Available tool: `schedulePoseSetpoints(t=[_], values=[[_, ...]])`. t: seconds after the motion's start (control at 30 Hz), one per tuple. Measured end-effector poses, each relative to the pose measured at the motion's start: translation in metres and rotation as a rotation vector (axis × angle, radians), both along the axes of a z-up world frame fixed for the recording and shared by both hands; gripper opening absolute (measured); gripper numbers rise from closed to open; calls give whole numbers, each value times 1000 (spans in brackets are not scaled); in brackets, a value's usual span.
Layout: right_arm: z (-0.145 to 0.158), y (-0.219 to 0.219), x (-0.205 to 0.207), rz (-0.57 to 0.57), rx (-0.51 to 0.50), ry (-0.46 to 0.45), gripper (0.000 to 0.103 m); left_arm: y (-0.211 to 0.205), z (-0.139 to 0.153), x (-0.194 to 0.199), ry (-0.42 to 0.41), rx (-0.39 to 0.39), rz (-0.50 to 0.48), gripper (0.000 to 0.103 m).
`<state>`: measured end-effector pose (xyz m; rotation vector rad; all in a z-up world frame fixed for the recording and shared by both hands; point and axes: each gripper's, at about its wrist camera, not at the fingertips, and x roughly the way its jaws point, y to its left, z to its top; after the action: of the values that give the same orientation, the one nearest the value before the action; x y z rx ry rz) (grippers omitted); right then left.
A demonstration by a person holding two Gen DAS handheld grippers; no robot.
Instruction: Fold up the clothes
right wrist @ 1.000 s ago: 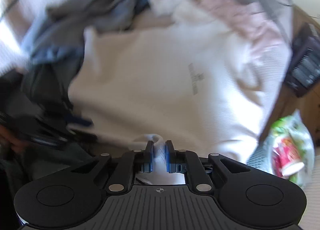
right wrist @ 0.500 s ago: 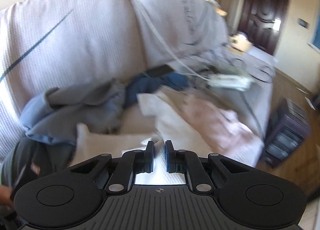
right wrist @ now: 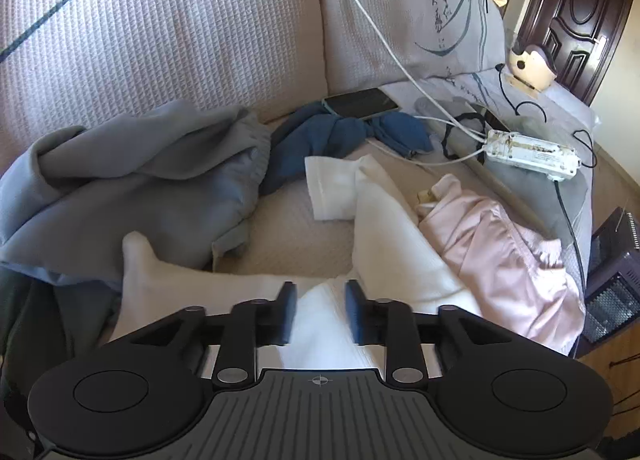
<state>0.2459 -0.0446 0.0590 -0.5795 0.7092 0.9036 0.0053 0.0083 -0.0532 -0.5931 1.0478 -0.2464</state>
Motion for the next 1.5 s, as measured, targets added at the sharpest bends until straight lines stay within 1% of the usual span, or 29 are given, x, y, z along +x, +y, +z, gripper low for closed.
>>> schedulePoseSetpoints(t=[0.07, 0.2, 0.3, 0.4, 0.47, 0.6, 0.7, 0.73, 0.77, 0.8, 0.83, 0.87, 0.93, 0.97, 1.0, 1.03, 1.07, 1.1, 1.17, 1.27, 1.33, 1.37, 1.4, 1.43, 1.5], values=[[5, -15, -6, 6, -1, -11, 35, -2, 10, 1, -37, 3, 7, 27], [11, -59, -13, -13, -8, -30, 35, -12, 36, 12, -161, 21, -3, 25], [3, -105, -7, -108, -19, -3, 35, -32, 41, 35, -216, 33, -43, 25], [-18, -148, 2, -223, -44, 47, 35, -57, 37, 65, -231, 48, -101, 25], [-37, -172, 4, -277, -74, 79, 35, -74, 32, 87, -221, 62, -135, 25], [-74, -204, 8, -346, -103, 145, 35, -94, 18, 117, -189, 123, -156, 26], [-93, -214, 13, -359, -70, 177, 36, -96, 11, 124, -168, 118, -160, 24], [-97, -214, 15, -359, -56, 184, 36, -97, 9, 128, -163, 115, -163, 21], [-100, -214, 18, -355, -43, 185, 38, -98, 8, 131, -156, 111, -168, 12], [-102, -213, 20, -351, -31, 182, 42, -98, 6, 134, -145, 105, -173, 10], [-104, -213, 22, -342, -28, 183, 43, -99, 5, 138, -133, 96, -177, 8], [-107, -211, 22, -332, -31, 189, 43, -99, 3, 139, -122, 83, -180, 8], [-112, -208, 24, -310, -37, 199, 42, -100, 1, 142, -86, 31, -200, 6], [-114, -207, 24, -299, -40, 204, 39, -101, 0, 142, -71, 6, -205, 6], [-117, -206, 25, -288, -43, 210, 29, -102, -1, 141, -61, -7, -218, 6], [-119, -206, 24, -282, -43, 208, 23, -106, 0, 140, -57, -5, -243, 6], [-119, -206, 22, -279, -40, 202, 14, -109, 1, 139, -55, 4, -272, 6], [-118, -208, 21, -279, -39, 197, 11, -113, 3, 138, -53, 13, -301, 6], [-113, -214, 20, -293, -21, 208, 8, -119, 9, 134, -57, 32, -355, 6], [-110, -222, 16, -299, -19, 216, 8, -123, 7, 133, -21, 31, -389, 6], [-120, -223, 15, -314, -33, 236, 8, -118, -11, 140, 48, 9, -367, 6], [-128, -221, 14, -321, -46, 240, 8, -114, -24, 144, 88, -18, -332, 6], [-135, -218, 14, -332, -50, 234, 8, -108, -32, 145, 110, -56, -296, 6], [-139, -215, 14, -344, -51, 227, 8, -104, -35, 144, 119, -93, -267, 6], [-138, -211, 14, -362, -58, 222, 11, -96, -29, 138, 97, -121, -232, 7]])
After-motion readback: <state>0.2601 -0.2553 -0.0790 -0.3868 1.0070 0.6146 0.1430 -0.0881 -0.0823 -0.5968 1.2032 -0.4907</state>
